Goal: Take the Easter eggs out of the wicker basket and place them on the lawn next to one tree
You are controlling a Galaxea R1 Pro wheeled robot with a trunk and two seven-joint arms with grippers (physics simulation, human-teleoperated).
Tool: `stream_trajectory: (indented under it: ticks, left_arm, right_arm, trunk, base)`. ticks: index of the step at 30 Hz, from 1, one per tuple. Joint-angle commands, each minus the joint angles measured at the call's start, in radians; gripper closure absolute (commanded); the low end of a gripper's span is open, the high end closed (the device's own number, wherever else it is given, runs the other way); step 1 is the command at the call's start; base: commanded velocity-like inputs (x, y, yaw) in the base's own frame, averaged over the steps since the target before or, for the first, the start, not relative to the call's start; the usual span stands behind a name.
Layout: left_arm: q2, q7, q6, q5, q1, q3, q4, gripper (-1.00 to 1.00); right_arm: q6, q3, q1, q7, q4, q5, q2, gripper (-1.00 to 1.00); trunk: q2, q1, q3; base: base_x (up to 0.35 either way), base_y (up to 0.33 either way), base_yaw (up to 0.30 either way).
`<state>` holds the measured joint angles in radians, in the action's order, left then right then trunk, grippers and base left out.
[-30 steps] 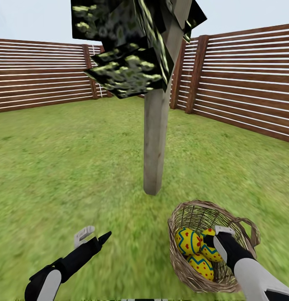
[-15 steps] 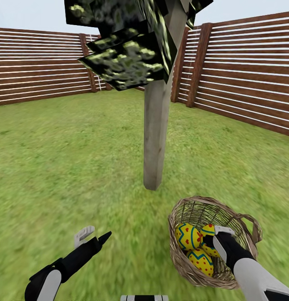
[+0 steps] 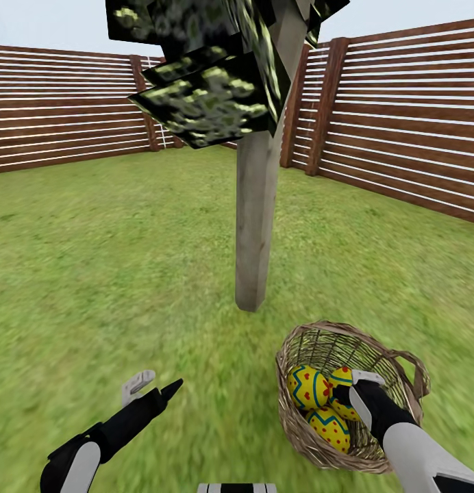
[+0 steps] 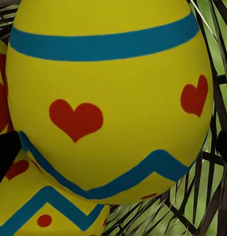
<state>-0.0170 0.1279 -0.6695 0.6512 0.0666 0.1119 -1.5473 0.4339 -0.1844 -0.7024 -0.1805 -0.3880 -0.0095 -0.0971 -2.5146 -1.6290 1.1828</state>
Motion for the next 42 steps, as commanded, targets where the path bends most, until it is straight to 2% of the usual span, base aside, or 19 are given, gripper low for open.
stream_trajectory:
  ticks: [1,9,10,42]
  left_arm:
    - [-0.001,0.005,-0.007,0.001,0.000,0.003,0.000,-1.00]
    - [-0.001,0.004,-0.007,0.001,0.000,0.003,0.000,-1.00]
    - [-0.001,0.004,-0.007,0.001,0.000,0.003,0.000,-1.00]
    - [-0.001,0.004,-0.006,0.001,0.000,0.006,0.000,-1.00]
  right_arm:
    - [0.005,-0.003,0.000,-0.002,-0.002,-0.001,0.000,-1.00]
    - [0.005,-0.003,0.000,-0.002,-0.002,-0.001,0.000,-1.00]
    - [0.005,-0.003,0.000,-0.002,-0.002,-0.001,0.000,1.00]
    - [0.005,-0.003,0.000,-0.002,-0.002,-0.002,0.000,1.00]
  trunk:
    - [0.000,0.000,0.001]
    - [0.000,0.000,0.001]
    - [0.000,0.000,0.001]
    - [0.000,0.001,-0.003]
  base:
    - [0.000,0.000,0.000]
    - [0.000,0.000,0.000]
    - [0.000,0.000,0.000]
    - [0.000,0.000,0.000]
